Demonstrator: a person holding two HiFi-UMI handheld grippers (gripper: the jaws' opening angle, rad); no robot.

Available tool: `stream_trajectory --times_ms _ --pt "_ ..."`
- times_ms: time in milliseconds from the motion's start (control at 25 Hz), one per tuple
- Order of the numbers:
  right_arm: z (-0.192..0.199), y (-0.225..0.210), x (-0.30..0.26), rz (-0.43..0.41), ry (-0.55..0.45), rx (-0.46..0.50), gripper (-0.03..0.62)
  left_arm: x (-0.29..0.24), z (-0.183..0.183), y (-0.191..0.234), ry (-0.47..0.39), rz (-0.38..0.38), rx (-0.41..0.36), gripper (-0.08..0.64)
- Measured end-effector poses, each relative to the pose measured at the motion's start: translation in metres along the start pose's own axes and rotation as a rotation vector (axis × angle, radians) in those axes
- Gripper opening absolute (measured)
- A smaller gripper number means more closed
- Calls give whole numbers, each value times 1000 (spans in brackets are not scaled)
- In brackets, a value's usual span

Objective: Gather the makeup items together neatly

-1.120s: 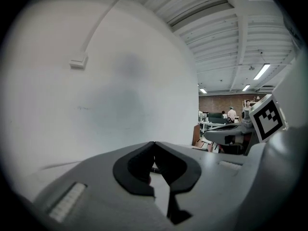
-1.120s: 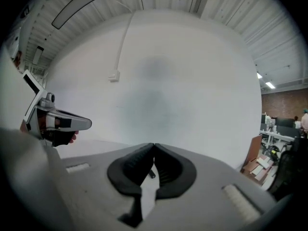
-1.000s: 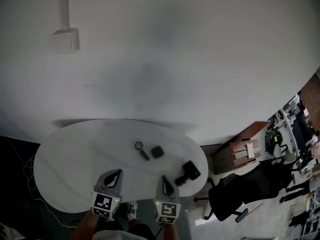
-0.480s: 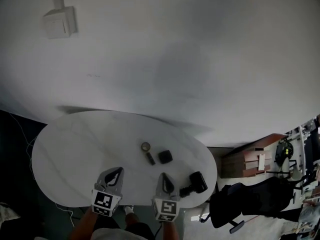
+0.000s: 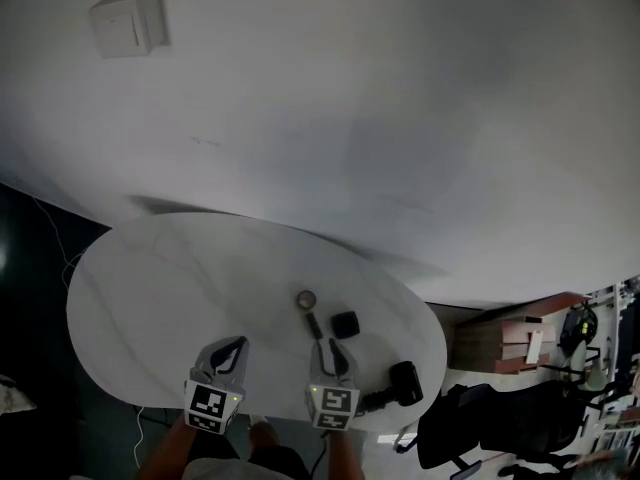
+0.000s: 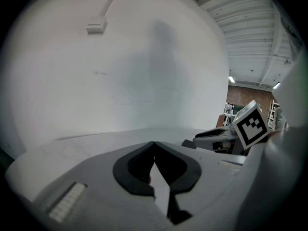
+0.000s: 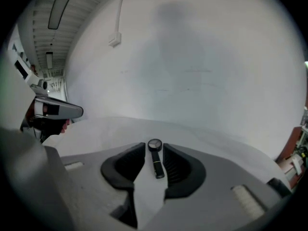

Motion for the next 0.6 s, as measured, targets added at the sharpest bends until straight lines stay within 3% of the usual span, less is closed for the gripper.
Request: stream_trajectory --times_ms 200,600 --pt "19 -2 -29 -44 95 12 203 -3 10 6 29 -26 16 11" --pt "36 -4 -67 -75 165 59 207 -6 29 16 76 -60 48 11"
Point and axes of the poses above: the fingertips, and each gripper's own axes: x backward along the fingers, y to its left, z out of its underside, the point moved 4 cm from there along x, backward along the fingers, and after that the axes turned 3 degrees about -x, right-handed, at the moved point
